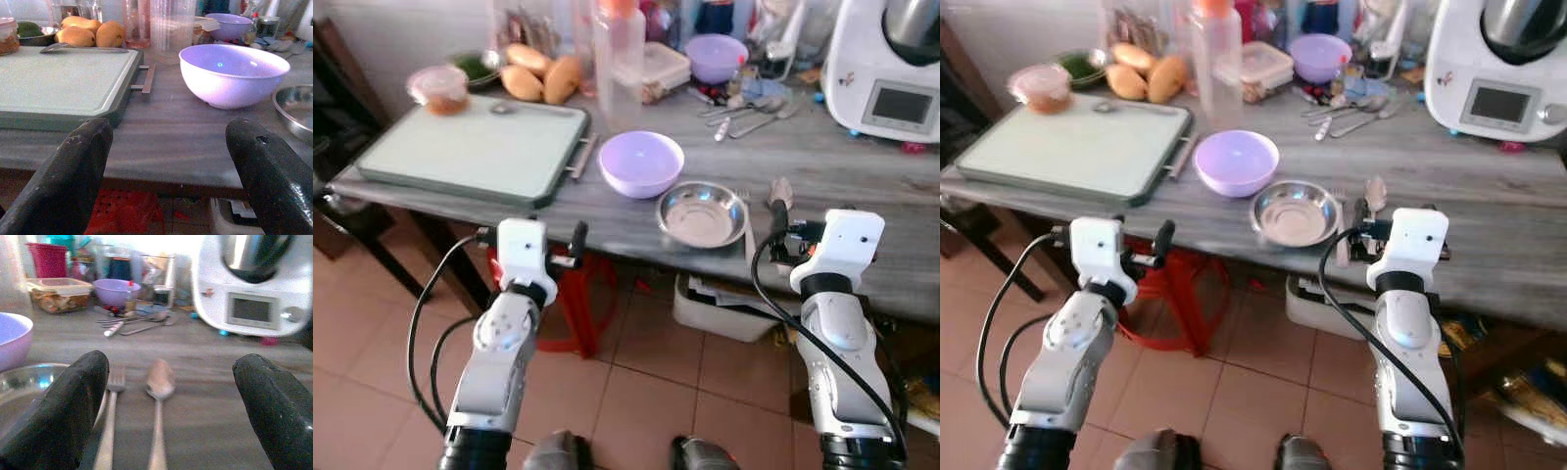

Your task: Setting the table

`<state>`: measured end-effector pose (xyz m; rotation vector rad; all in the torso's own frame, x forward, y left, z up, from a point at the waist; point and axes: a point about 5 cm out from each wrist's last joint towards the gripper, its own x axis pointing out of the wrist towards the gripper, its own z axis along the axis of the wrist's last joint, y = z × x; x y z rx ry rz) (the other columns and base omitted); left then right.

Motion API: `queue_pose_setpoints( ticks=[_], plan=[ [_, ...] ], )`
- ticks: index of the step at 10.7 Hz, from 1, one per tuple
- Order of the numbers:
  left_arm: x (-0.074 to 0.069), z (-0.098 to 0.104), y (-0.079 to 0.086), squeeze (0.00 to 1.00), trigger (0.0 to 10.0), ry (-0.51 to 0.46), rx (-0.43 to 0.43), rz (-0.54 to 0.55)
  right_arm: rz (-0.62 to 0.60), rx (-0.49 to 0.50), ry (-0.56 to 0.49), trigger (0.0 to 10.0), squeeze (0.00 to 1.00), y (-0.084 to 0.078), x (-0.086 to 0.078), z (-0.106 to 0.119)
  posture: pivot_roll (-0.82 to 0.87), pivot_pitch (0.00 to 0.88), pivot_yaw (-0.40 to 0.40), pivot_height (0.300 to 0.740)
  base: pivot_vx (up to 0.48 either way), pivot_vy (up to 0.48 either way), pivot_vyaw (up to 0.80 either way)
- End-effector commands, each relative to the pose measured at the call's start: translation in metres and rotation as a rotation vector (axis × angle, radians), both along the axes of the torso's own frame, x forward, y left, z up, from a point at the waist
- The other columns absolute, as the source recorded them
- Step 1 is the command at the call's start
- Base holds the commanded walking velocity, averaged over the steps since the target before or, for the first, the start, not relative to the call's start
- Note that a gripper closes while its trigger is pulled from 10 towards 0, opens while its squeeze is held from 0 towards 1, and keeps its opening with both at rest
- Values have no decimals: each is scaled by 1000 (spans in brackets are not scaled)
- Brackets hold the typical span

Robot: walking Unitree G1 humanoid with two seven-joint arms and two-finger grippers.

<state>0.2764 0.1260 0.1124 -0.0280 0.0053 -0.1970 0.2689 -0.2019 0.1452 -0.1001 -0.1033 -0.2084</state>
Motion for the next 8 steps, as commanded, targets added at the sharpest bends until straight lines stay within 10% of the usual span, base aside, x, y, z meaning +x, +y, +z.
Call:
queue_pose_setpoints(
  ticks=[1, 8],
  plan=[
    [0, 0, 0, 0, 10000, 0, 5, -3, -2, -6, 14, 10000, 0, -1, -1, -3, -62, 0, 40, 740, -244, 0, -513],
    [1, -2, 2, 0, 10000, 1, 21, -9, 14, -3, 18, 10000, 0, 2, 4, -5, -55, 0, 40, 740, -271, 0, -713]
  ],
)
